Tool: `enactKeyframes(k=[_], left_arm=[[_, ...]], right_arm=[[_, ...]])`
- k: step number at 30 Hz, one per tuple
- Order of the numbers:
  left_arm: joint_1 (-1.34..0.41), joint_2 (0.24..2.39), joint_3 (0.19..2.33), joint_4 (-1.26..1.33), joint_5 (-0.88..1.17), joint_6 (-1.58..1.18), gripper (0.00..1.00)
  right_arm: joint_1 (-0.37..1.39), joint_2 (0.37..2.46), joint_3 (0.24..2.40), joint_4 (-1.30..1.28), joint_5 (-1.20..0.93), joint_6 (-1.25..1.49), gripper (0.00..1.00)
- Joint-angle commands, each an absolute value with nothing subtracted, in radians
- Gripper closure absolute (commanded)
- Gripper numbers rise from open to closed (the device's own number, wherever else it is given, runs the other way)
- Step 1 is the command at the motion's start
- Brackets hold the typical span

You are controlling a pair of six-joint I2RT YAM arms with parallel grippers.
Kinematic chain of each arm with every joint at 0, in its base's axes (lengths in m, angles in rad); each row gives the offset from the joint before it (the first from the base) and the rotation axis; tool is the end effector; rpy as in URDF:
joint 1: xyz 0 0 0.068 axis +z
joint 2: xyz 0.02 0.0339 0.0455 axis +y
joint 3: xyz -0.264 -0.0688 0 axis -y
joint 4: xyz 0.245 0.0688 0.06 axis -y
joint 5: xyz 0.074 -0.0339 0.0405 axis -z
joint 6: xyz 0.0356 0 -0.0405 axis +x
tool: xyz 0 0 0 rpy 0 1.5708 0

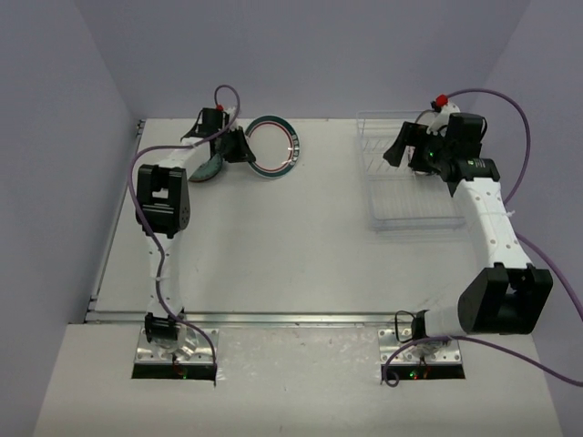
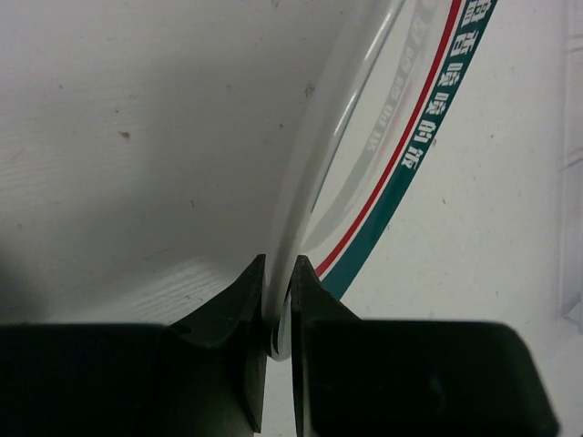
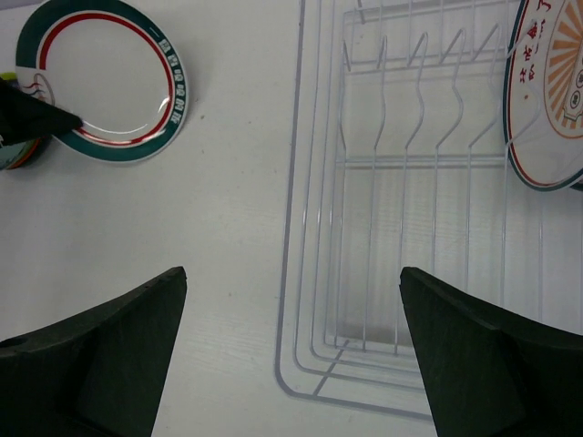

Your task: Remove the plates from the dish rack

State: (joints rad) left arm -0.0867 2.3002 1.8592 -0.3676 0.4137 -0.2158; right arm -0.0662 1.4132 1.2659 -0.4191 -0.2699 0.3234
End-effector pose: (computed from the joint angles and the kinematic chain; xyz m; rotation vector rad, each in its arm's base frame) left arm 0.5135 -0.0590 0.1829 0.0461 2.3827 -0.6360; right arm 0.3210 -0.0118 0.3395 0.2577 2.1304 0.4389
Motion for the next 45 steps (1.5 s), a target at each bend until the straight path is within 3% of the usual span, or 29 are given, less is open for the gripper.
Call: enactKeyframes(k=[1,8,11,20,26,32,45], left_arm=[[-0.087,2.355,1.916,-0.399,0.431,-0.210,0.91],[-0.079,2.368,1.899,-0.417,0.373,-0.210,0.60],[-0.078,2.345,1.878,-0.424,0.339,-0.202,0.53],[-0.080,2.168,1.804,-0.440,0.230,-0.168,0.43],[-0.103,1.983,1.743,-0.445,0.196,-0.141,0.41],[-0.190,1.802,1.626,-0.444,0.154,-0.117,0.41],[-0.275,1.672,1.527,-0.419,0.020,-0.053,0.37]], right_arm=[[-0.071,1.384,1.258,-0.383,-0.256,0.288,0.01],[-0.072,1.399,1.259,-0.385,-0.274,0.300,0.01],[-0.072,1.399,1.262,-0.385,-0.264,0.297,0.01],[-0.073,1.396,1.309,-0.379,-0.073,0.176,0.01],[-0.088,1.459,1.358,-0.339,0.093,0.033,0.01],[-0.156,1.604,1.528,-0.337,0.145,0.013,0.20],[-0.169,1.883,1.671,-0.228,0.167,-0.079,0.36]])
